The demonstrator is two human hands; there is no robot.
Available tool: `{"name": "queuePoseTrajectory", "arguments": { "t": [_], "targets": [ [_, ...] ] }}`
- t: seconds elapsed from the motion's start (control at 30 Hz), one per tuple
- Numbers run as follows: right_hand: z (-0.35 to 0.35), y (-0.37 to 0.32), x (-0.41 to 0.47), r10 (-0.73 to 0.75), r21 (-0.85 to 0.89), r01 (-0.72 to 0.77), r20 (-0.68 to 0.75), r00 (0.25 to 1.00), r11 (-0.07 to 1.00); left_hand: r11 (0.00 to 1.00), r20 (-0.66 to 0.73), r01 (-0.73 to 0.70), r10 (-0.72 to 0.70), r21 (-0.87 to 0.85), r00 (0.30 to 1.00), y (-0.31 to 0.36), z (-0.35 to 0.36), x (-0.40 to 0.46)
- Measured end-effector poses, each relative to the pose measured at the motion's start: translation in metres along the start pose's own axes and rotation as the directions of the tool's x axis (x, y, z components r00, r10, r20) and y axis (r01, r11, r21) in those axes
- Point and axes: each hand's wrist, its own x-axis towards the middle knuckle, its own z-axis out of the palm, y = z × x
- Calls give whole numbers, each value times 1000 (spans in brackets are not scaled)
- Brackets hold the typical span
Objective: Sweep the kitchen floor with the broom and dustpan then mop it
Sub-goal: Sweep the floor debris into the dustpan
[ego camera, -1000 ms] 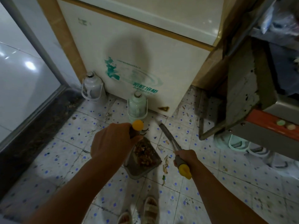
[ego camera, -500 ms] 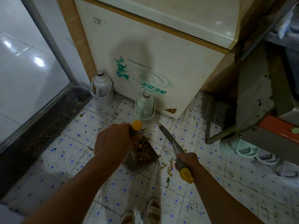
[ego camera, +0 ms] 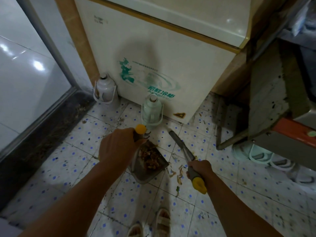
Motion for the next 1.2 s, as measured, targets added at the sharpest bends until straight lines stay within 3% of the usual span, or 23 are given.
{"name": "queuePoseTrajectory", "arguments": {
  "t": [0.23,0.57,1.2],
  "targets": [
    [1,1,3,-5,14,5,-12,1000,1000,995,-11,62,-63,-75,998,-10,5,-2],
    [2,-11,-17,34,5,-34,10,999,999,992,-14,22,-24,-122,1000,-13,-21,-2],
    [27,-8,-3,68,48,-68,11,998,997,985,24,102,-100,-138,995,-44,-6,-6]
  ]
}}
